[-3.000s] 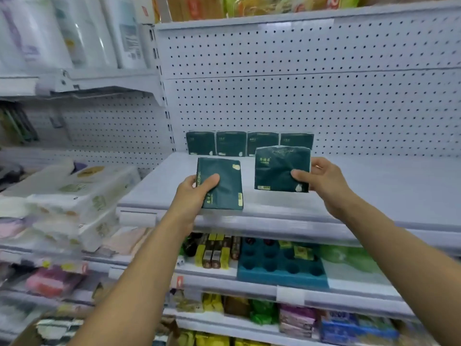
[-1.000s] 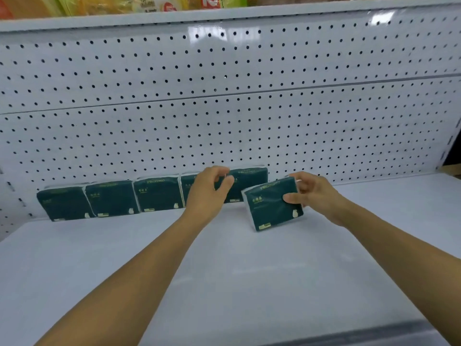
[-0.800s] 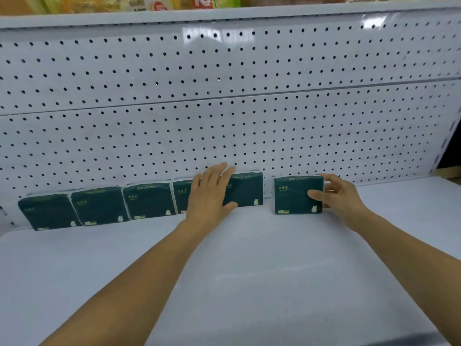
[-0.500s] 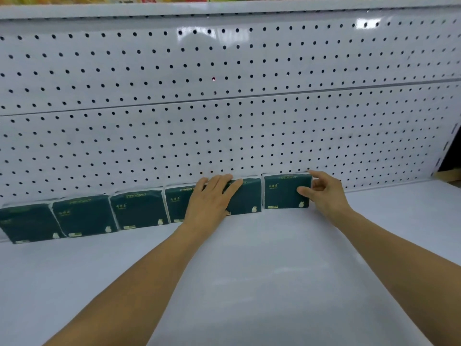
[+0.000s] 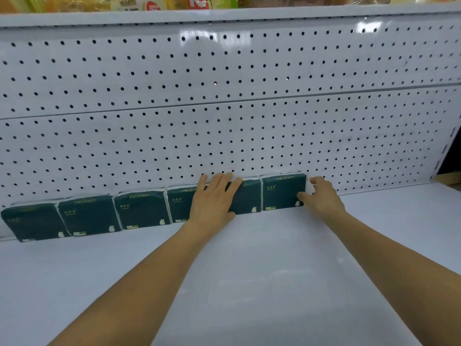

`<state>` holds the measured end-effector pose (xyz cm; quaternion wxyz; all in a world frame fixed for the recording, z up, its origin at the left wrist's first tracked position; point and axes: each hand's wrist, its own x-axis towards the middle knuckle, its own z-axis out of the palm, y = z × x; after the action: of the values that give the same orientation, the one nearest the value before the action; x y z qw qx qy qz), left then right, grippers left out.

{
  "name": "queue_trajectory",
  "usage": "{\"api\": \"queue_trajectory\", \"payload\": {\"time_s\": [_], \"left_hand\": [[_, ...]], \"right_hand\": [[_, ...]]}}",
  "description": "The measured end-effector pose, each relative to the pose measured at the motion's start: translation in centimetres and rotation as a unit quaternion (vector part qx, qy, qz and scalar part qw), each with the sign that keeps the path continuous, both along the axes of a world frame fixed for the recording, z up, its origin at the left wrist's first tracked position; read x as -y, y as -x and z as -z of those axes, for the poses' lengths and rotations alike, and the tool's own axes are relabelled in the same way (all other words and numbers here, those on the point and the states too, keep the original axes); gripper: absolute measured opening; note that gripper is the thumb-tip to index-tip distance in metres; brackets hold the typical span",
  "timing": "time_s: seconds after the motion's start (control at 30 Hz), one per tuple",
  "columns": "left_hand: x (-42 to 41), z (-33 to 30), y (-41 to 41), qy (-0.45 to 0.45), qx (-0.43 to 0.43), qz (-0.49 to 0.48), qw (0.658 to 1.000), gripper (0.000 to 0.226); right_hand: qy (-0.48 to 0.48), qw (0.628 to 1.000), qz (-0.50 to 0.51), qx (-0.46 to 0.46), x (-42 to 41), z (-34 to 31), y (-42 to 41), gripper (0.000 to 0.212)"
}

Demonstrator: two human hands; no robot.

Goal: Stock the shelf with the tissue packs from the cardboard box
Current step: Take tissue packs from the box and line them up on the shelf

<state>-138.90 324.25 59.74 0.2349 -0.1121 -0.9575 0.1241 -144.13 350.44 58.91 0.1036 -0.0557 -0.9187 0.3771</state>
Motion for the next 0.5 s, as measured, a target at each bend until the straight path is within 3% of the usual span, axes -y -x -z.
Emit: {"api": "queue_trajectory", "payload": {"time_s": [0.07,0.17,0.3,0.5], "left_hand": [[-0.4,-1.1,-1.2,-0.021,0.006,-0.013,1.000,0.084],[-0.7,-2.5,-3.7,-0.068,0.011,-0.020,0.997,0.084],[-0.6,-3.7,-8.9,-0.113,-0.020,-0.033,0.993,0.085],[0.5,-2.8,-18.5,-0.198,-0.099,-0.060,0.973,0.083]], "right_hand": [[-0.116,0.993,-0.006,0.005,0.3,-0.9,-1.8,0.063],[-0.189,0.980,-0.046,-0.042,1.2,-1.9,-5.1,0.063],[-0.208,0.963,-0.081,-0.151,2.3,-2.1,-10.0,0.059],[-0.155,0.919,-0.183,-0.312,4.5,-1.8,-17.2,0.058]]}}
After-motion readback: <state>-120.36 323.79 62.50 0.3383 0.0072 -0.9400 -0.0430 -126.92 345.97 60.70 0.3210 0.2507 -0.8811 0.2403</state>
